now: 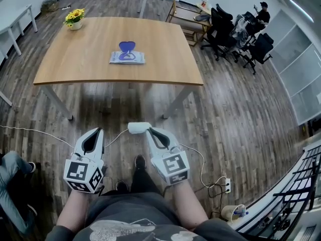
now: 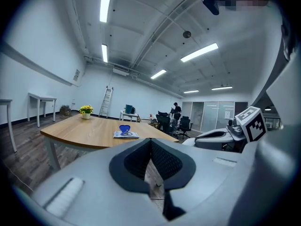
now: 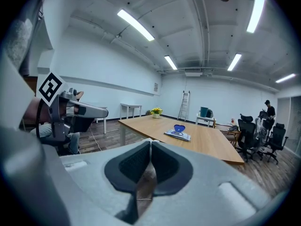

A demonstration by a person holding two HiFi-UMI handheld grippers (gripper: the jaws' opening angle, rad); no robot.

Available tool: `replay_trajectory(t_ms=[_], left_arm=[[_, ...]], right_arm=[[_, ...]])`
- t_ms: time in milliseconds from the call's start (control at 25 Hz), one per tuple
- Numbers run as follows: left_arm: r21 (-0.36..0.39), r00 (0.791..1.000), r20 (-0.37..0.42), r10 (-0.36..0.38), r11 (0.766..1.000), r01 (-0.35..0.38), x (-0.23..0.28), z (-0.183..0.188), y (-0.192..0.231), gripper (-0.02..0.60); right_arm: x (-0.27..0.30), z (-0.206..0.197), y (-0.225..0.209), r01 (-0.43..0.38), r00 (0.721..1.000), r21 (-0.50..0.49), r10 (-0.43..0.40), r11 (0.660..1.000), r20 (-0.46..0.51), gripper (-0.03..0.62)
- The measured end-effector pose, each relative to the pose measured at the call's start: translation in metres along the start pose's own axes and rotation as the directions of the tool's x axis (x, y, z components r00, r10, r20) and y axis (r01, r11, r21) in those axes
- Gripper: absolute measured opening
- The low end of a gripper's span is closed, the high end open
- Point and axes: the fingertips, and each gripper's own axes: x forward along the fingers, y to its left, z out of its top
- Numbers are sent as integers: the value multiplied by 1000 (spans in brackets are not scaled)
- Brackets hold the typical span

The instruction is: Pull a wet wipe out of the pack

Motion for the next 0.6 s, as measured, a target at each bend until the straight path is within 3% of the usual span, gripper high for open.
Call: replay_trajectory(t_ms=[600], left_arm=[[-3, 1000, 2, 26, 1000, -26, -9, 3, 7, 18]], right_arm=[[6, 5, 2, -20, 1000, -28, 20, 999, -9, 3]])
